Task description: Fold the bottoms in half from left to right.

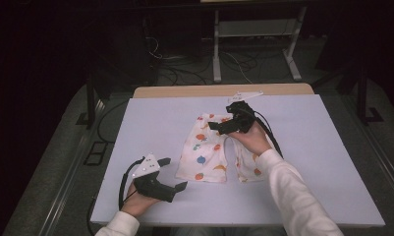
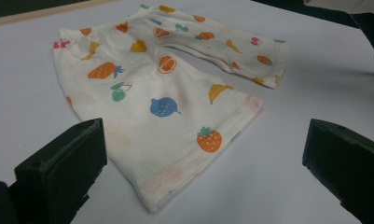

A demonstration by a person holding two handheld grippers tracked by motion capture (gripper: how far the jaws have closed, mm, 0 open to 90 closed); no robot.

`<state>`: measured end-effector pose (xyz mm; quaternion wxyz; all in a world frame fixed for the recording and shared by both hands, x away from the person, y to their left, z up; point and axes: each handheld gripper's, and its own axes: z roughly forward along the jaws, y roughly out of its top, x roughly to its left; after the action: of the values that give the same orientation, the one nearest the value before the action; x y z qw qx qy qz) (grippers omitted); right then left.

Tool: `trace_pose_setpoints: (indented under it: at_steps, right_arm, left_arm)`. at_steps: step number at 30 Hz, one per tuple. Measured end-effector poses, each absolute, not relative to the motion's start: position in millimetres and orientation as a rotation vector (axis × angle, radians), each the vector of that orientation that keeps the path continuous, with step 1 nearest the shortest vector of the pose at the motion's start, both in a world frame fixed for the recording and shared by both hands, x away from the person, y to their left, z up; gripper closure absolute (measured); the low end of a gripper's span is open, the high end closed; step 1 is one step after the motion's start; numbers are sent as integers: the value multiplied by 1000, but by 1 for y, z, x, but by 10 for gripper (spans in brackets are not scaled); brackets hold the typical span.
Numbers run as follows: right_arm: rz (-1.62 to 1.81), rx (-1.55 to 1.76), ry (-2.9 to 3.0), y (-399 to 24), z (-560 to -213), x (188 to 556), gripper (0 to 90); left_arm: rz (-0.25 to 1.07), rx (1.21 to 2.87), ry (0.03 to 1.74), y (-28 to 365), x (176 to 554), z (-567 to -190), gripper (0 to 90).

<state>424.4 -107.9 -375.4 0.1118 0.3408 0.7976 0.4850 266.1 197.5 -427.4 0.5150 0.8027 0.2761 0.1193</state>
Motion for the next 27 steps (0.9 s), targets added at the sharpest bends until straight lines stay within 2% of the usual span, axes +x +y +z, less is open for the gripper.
trace_pose_setpoints:
  at_steps: [27]
  right_arm:
    - [1387, 1044, 2361, -62, -408, 464, 0]
  left_arm:
    - [263, 1921, 654, 199, 268, -428, 0]
